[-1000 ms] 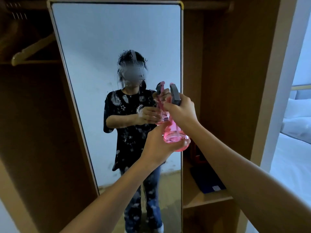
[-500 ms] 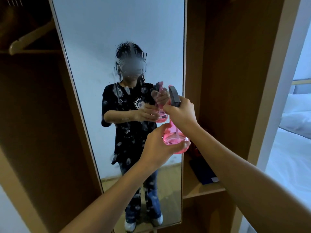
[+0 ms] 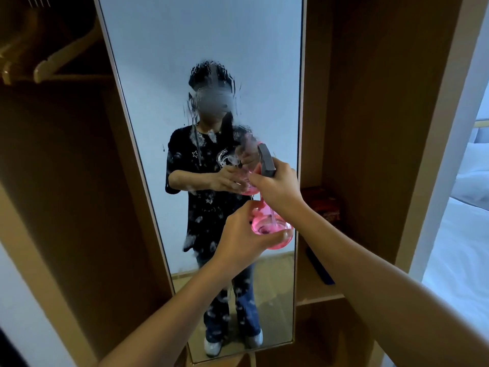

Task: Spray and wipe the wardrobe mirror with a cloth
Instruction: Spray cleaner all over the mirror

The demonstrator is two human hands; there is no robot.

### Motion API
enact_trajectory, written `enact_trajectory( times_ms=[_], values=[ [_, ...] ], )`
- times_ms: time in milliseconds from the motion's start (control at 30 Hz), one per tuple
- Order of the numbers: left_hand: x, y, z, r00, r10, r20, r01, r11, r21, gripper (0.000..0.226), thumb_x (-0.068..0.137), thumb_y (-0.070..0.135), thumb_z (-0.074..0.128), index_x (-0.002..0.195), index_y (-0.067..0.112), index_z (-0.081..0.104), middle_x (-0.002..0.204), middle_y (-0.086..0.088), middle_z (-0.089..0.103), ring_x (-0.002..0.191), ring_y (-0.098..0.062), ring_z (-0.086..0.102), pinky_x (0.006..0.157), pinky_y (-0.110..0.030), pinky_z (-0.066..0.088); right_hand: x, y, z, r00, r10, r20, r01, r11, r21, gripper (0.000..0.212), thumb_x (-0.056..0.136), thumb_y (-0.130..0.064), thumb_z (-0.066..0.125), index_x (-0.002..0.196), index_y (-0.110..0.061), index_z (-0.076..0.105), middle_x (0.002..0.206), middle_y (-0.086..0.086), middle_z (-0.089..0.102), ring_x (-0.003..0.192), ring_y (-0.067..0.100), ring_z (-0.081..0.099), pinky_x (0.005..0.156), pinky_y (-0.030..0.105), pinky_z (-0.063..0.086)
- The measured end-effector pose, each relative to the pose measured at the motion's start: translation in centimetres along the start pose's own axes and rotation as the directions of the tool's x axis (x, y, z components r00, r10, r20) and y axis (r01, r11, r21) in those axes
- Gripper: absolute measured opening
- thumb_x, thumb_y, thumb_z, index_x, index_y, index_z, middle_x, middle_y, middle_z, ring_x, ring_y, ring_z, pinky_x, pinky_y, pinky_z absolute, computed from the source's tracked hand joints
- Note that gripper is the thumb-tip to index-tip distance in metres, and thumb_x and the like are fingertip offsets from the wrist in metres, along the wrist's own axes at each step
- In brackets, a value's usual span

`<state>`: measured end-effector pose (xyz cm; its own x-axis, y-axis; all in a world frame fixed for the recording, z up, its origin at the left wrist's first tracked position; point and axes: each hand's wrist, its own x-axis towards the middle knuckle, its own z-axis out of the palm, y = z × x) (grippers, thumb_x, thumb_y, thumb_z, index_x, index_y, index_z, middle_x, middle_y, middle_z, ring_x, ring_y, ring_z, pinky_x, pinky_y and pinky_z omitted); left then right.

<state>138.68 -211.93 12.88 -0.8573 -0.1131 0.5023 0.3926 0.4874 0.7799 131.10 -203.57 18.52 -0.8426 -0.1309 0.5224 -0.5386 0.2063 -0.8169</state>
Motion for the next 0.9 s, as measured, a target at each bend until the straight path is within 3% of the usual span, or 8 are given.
enact_trajectory(
  times_ms=[100,233,333,433,567,733,900],
  values=[
    [-0.2,-0.4,-0.5,1.000,-0.007,-0.006,0.007,1.000,0.021,0.048,0.064,0.023,0.089,0.100,0.032,0.059,0.091,0.016,0.068,0.086,0.009,0.063,0.071,-0.005,0.046,-0.3,0.1,0.5,1.000,0.025,0.000,-0.025,0.999,0.031,0.020,0.078,-0.010,0.063,0.065,-0.018,0.051,0.056,-0.004,0.048,0.052,0.013,0.044,0.048,0.022,0.039],
    [-0.6,-0.6,-0.9,0.999,-0.036,-0.007,0.036,0.999,0.019,0.050,0.064,0.023,0.089,0.105,0.025,0.060,0.092,0.016,0.067,0.085,0.012,0.061,0.070,-0.004,0.045,-0.6,-0.2,1.1,0.999,-0.006,0.048,0.005,0.999,0.035,0.010,0.080,-0.009,0.062,0.074,-0.012,0.055,0.061,0.000,0.051,0.051,0.008,0.042,0.047,0.019,0.037],
    [-0.9,-0.8,-1.3,0.999,-0.037,-0.011,0.037,0.999,0.018,0.054,0.064,0.022,0.088,0.110,0.018,0.060,0.092,0.017,0.066,0.086,0.015,0.059,0.069,-0.003,0.044,-0.9,-0.5,1.8,0.998,-0.024,0.053,0.022,0.999,0.028,0.011,0.078,-0.009,0.065,0.086,-0.003,0.061,0.074,0.015,0.062,0.060,0.015,0.049,0.056,0.029,0.044],
    [-1.2,-1.1,-1.9,0.999,-0.041,-0.018,0.042,0.999,0.034,0.054,0.064,0.021,0.088,0.110,0.019,0.060,0.092,0.018,0.065,0.088,0.016,0.058,0.071,-0.002,0.045,-1.1,-0.7,2.4,0.998,-0.019,0.065,0.017,0.999,0.030,0.014,0.079,-0.011,0.066,0.089,-0.003,0.061,0.075,0.011,0.062,0.063,0.015,0.051,0.060,0.032,0.047],
    [-1.7,-1.5,-2.5,0.998,-0.054,-0.033,0.056,0.997,0.059,0.052,0.065,0.022,0.087,0.109,0.022,0.060,0.093,0.019,0.065,0.090,0.013,0.058,0.075,-0.006,0.048,-1.4,-0.8,3.3,0.998,0.001,0.057,-0.003,0.999,0.037,0.012,0.080,-0.011,0.065,0.084,0.000,0.060,0.065,0.003,0.055,0.056,0.014,0.046,0.054,0.028,0.043],
    [-2.2,-1.8,-3.4,0.996,-0.080,-0.037,0.082,0.994,0.073,0.048,0.065,0.022,0.087,0.104,0.028,0.058,0.090,0.021,0.064,0.085,0.018,0.058,0.072,-0.003,0.045,-1.8,-1.1,4.3,0.998,0.001,0.068,-0.004,0.999,0.052,0.015,0.080,-0.010,0.065,0.082,0.005,0.060,0.065,0.005,0.054,0.055,0.012,0.047,0.048,0.019,0.041],
    [-2.7,-2.0,-4.3,0.994,-0.093,-0.048,0.097,0.992,0.075,0.050,0.066,0.023,0.087,0.105,0.027,0.056,0.090,0.021,0.063,0.085,0.019,0.057,0.069,-0.001,0.043,-2.1,-1.5,5.3,0.991,-0.026,0.132,0.015,0.996,0.086,0.011,0.080,-0.012,0.065,0.085,-0.006,0.058,0.064,-0.004,0.053,0.045,-0.002,0.046,0.046,0.011,0.037]
  ],
)
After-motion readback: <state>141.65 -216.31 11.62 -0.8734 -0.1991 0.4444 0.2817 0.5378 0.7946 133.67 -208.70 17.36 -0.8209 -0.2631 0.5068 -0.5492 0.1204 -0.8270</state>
